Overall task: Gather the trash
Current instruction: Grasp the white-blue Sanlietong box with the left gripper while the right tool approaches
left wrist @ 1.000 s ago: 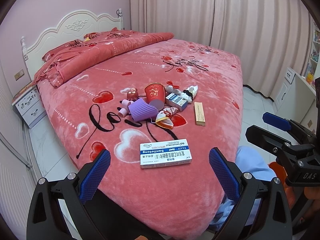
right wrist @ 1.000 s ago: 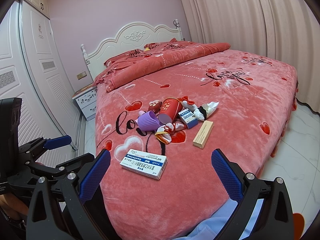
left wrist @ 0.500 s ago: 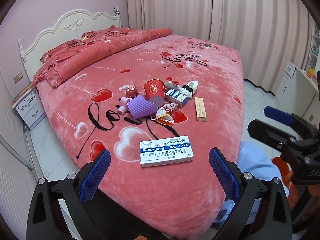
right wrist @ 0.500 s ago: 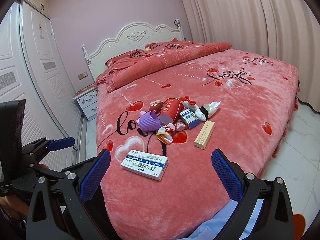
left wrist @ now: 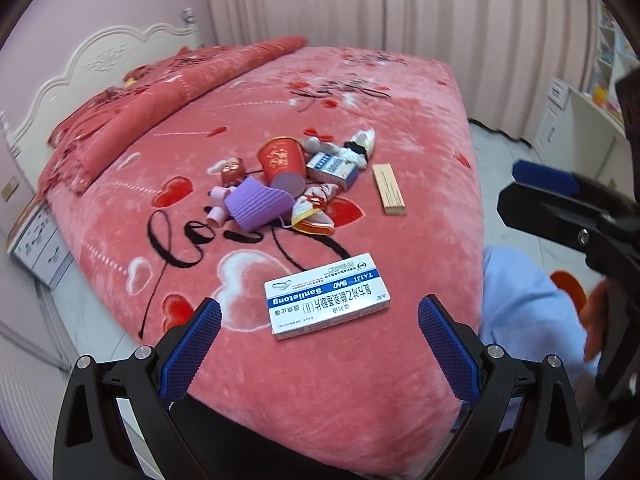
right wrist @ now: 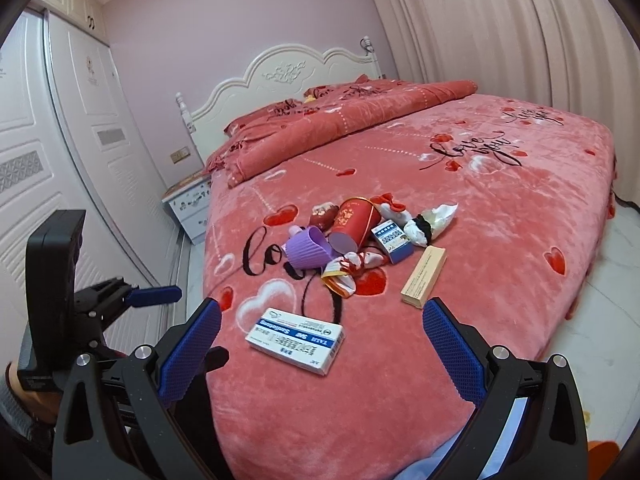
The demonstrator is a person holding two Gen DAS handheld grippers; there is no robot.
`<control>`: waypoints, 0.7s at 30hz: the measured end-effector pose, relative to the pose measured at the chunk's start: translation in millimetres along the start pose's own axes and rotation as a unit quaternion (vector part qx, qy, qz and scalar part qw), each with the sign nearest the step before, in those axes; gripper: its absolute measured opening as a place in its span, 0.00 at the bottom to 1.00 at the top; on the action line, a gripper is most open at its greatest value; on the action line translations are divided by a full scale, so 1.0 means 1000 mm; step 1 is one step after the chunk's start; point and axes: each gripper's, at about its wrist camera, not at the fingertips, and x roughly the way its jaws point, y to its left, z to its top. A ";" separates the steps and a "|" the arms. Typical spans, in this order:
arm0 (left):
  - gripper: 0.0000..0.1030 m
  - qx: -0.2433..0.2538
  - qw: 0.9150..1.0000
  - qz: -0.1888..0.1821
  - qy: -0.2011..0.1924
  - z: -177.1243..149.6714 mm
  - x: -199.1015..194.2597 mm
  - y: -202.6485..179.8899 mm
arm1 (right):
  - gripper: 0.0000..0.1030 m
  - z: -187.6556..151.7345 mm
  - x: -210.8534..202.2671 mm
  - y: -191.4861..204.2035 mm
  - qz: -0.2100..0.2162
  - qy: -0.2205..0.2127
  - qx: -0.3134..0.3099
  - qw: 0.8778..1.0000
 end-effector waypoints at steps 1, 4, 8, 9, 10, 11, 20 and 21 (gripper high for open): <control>0.94 0.006 1.000 -0.001 0.008 0.000 0.004 0.002 | 0.96 0.001 0.004 -0.001 0.001 0.004 -0.005 1.000; 0.94 0.023 0.999 -0.009 0.020 0.000 0.016 0.008 | 0.96 0.001 0.020 -0.004 0.004 0.021 -0.021 1.000; 0.94 0.039 0.998 -0.036 0.027 0.003 0.029 0.018 | 0.96 0.000 0.036 -0.015 0.033 0.038 -0.002 0.999; 0.94 0.045 0.997 -0.051 0.033 0.004 0.033 0.020 | 0.96 0.000 0.038 -0.018 0.034 0.039 0.003 0.999; 0.94 0.055 0.996 -0.062 0.040 0.005 0.036 0.020 | 0.96 0.000 0.041 -0.021 0.031 0.041 0.004 0.999; 0.94 0.068 0.994 -0.072 0.043 0.006 0.040 0.020 | 0.96 0.000 0.045 -0.023 0.026 0.043 0.001 0.999; 0.94 0.235 0.963 -0.121 0.053 0.010 0.077 0.015 | 0.96 -0.005 0.062 -0.029 0.001 0.076 -0.005 0.997; 0.94 0.252 0.957 -0.135 0.055 0.012 0.082 0.015 | 0.96 -0.006 0.063 -0.029 0.000 0.078 -0.004 0.997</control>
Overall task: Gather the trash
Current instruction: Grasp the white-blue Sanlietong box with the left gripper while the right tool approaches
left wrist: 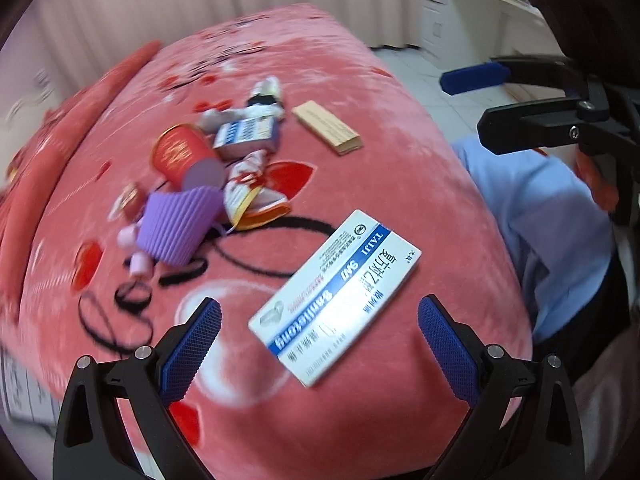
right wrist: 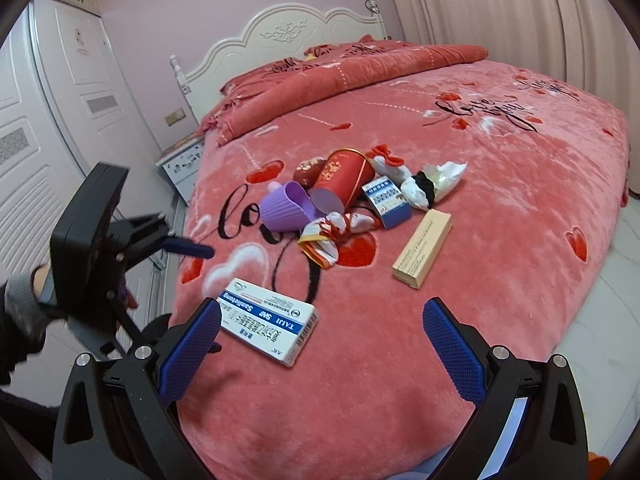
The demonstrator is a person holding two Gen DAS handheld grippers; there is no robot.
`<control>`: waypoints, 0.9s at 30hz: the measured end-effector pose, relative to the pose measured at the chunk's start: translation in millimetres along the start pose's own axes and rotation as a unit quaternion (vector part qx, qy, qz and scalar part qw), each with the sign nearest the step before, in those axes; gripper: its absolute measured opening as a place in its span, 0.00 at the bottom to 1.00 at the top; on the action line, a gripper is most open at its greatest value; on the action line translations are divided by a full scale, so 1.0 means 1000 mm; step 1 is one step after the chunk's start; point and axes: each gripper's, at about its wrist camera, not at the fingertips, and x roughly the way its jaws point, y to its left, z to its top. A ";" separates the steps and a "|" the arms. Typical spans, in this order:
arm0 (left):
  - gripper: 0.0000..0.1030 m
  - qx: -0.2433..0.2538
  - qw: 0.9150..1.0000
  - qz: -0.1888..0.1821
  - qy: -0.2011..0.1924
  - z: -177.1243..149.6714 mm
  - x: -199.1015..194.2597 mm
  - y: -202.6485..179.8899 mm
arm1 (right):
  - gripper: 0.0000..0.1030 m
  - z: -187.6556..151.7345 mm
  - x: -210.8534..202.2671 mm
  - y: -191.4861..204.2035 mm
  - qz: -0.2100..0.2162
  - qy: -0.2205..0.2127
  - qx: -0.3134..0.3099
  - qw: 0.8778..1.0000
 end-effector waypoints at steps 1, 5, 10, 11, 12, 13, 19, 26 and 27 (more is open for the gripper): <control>0.94 0.008 1.000 -0.007 0.002 0.000 0.003 0.002 | 0.96 -0.001 0.001 0.000 -0.001 0.002 0.002 1.000; 0.94 0.040 0.998 -0.045 0.019 0.006 0.018 0.008 | 0.96 -0.001 0.001 0.000 -0.010 -0.001 0.002 1.000; 0.94 0.082 0.993 -0.079 0.039 0.007 0.039 0.004 | 0.96 -0.001 0.001 -0.009 -0.020 -0.005 0.026 0.999; 0.94 0.082 0.992 -0.083 0.043 0.006 0.042 0.005 | 0.96 -0.002 0.001 -0.011 -0.026 -0.007 0.030 0.999; 0.94 0.076 0.992 -0.090 0.046 0.006 0.045 0.007 | 0.96 -0.002 0.000 -0.012 -0.030 -0.006 0.032 0.999; 0.94 0.067 0.992 -0.096 0.047 0.006 0.047 0.010 | 0.96 -0.002 0.001 -0.014 -0.032 -0.005 0.035 0.999; 0.78 0.023 0.990 -0.131 0.054 -0.001 0.050 0.015 | 0.96 -0.002 0.008 -0.017 -0.042 0.001 0.041 0.998; 0.66 -0.047 0.992 -0.109 0.048 -0.004 0.034 0.024 | 0.96 -0.001 0.022 -0.017 -0.040 0.003 0.043 0.998; 0.66 -0.057 0.992 -0.106 0.044 -0.004 0.030 0.027 | 0.96 0.001 0.025 -0.019 -0.040 0.007 0.044 0.998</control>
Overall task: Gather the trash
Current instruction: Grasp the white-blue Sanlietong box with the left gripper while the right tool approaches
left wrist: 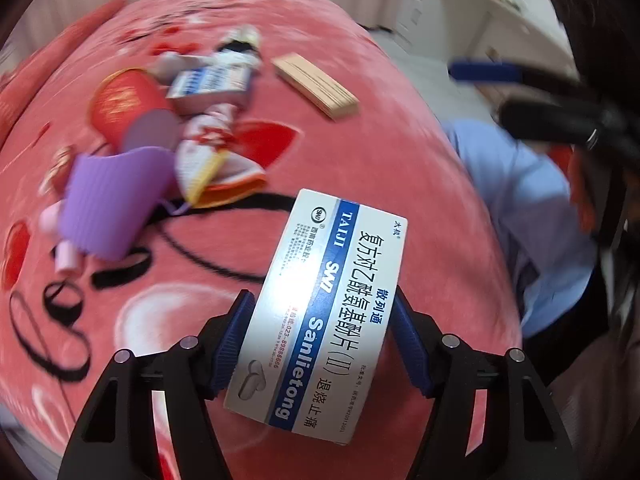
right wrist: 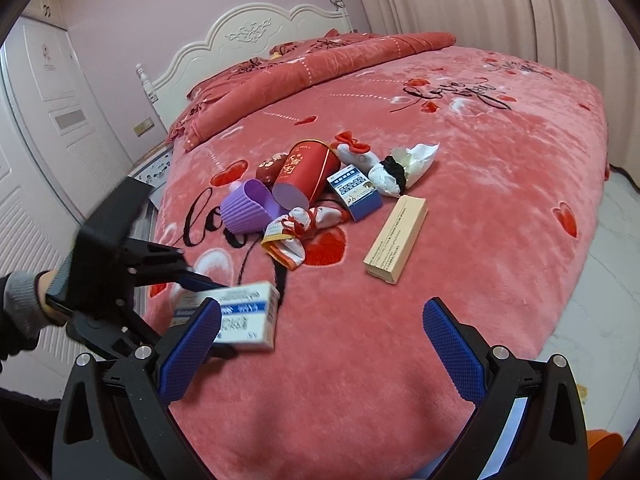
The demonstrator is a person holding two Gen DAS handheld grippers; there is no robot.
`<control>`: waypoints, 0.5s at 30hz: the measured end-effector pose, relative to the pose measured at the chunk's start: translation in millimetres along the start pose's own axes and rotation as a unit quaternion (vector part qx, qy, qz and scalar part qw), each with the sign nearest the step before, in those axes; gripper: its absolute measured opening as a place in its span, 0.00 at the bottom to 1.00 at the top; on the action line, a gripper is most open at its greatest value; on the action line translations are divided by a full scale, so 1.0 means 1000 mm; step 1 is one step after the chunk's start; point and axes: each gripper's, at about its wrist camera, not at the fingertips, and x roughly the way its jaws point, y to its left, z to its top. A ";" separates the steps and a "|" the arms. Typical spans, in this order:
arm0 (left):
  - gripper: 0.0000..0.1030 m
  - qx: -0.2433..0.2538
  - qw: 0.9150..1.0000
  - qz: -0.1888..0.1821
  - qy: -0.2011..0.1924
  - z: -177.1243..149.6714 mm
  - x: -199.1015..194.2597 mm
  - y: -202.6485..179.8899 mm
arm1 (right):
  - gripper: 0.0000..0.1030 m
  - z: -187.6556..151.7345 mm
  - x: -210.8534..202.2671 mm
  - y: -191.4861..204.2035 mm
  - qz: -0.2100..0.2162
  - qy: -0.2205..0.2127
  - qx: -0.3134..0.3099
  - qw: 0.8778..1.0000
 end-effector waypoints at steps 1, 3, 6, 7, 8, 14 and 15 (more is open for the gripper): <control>0.65 -0.012 1.000 0.001 -0.007 0.000 -0.007 0.003 | 0.96 0.003 0.005 -0.001 -0.003 0.008 -0.002 1.000; 0.65 -0.034 0.999 -0.004 -0.021 0.000 -0.020 0.008 | 0.96 0.007 0.014 -0.003 -0.028 0.021 -0.012 0.999; 0.65 -0.051 0.998 0.003 -0.030 0.000 -0.031 0.015 | 0.96 0.017 0.030 -0.011 -0.058 0.036 -0.017 0.998; 0.65 -0.056 0.998 0.005 -0.032 -0.001 -0.033 0.019 | 0.96 0.021 0.036 -0.017 -0.062 0.033 -0.013 0.997; 0.65 -0.064 0.997 0.003 -0.034 0.000 -0.035 0.023 | 0.96 0.023 0.040 -0.020 -0.065 0.031 -0.010 0.997; 0.65 -0.079 0.996 0.002 -0.049 0.008 -0.031 0.037 | 0.96 0.034 0.073 -0.029 -0.091 0.043 -0.025 0.995; 0.65 -0.080 0.996 -0.002 -0.050 0.010 -0.030 0.037 | 0.95 0.035 0.076 -0.029 -0.091 0.043 -0.024 0.995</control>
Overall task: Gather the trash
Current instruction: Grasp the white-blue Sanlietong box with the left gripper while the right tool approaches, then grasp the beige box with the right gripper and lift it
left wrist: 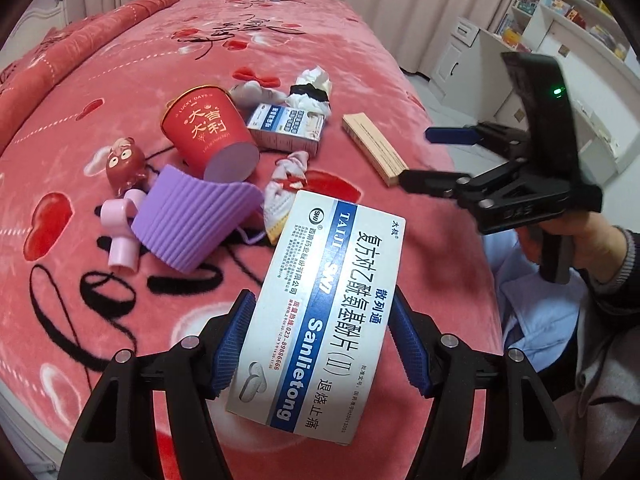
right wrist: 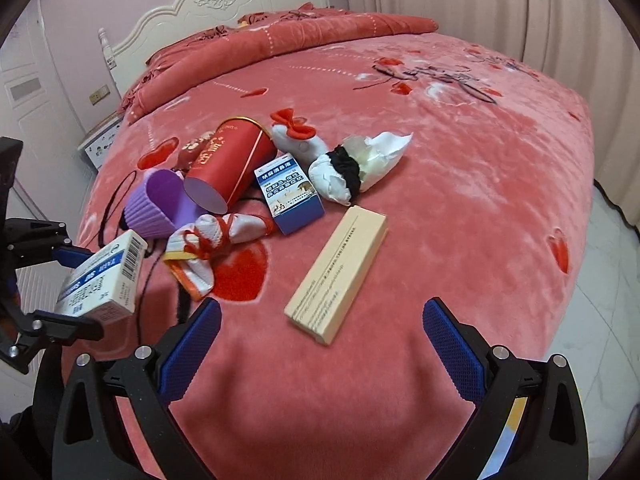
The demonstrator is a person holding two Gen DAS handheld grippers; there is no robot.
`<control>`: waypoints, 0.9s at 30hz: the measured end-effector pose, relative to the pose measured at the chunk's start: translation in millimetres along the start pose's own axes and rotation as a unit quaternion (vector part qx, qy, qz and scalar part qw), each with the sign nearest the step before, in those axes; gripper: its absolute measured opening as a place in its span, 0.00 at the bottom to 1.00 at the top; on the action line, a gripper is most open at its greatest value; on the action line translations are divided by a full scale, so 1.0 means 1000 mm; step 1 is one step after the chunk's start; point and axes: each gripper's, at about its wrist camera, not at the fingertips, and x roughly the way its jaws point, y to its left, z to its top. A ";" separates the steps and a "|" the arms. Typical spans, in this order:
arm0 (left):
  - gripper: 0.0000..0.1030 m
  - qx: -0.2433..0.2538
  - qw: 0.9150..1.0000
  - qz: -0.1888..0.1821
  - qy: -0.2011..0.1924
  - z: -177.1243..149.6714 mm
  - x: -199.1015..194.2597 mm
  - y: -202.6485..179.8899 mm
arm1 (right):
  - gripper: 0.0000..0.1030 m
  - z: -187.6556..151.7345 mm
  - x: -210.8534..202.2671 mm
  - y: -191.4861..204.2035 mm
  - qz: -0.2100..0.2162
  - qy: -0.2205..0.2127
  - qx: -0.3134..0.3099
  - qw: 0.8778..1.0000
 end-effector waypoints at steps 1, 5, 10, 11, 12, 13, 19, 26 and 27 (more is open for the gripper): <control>0.65 0.001 1.000 -0.002 0.000 0.001 0.001 0.002 | 0.93 0.001 0.007 0.000 -0.001 0.003 -0.002 1.000; 0.65 -0.003 1.000 -0.009 0.001 0.003 0.006 0.005 | 0.70 0.004 0.027 -0.001 -0.021 0.026 -0.012 0.999; 0.65 -0.015 1.000 -0.009 0.001 -0.002 0.009 0.011 | 0.54 0.002 0.042 -0.008 -0.023 0.040 -0.011 0.999; 0.65 -0.017 1.000 -0.008 0.002 -0.003 0.009 0.012 | 0.45 0.001 0.043 -0.009 -0.021 0.040 -0.010 0.999; 0.65 -0.019 1.000 -0.007 0.003 -0.004 0.010 0.012 | 0.33 0.001 0.043 -0.012 -0.021 0.035 -0.011 0.999; 0.65 -0.023 1.000 -0.005 0.002 -0.004 0.011 0.013 | 0.32 0.001 0.042 -0.014 -0.023 0.032 -0.013 0.999; 0.65 -0.034 0.999 0.000 -0.003 -0.008 0.005 0.005 | 0.28 0.000 0.023 -0.018 -0.001 0.021 -0.030 0.999; 0.65 -0.037 0.999 0.007 -0.006 -0.014 -0.009 -0.014 | 0.27 -0.014 -0.021 -0.008 0.056 0.014 -0.043 0.997; 0.65 -0.034 0.999 0.009 -0.007 -0.016 -0.012 -0.020 | 0.27 -0.017 -0.026 -0.005 0.062 0.015 -0.047 0.997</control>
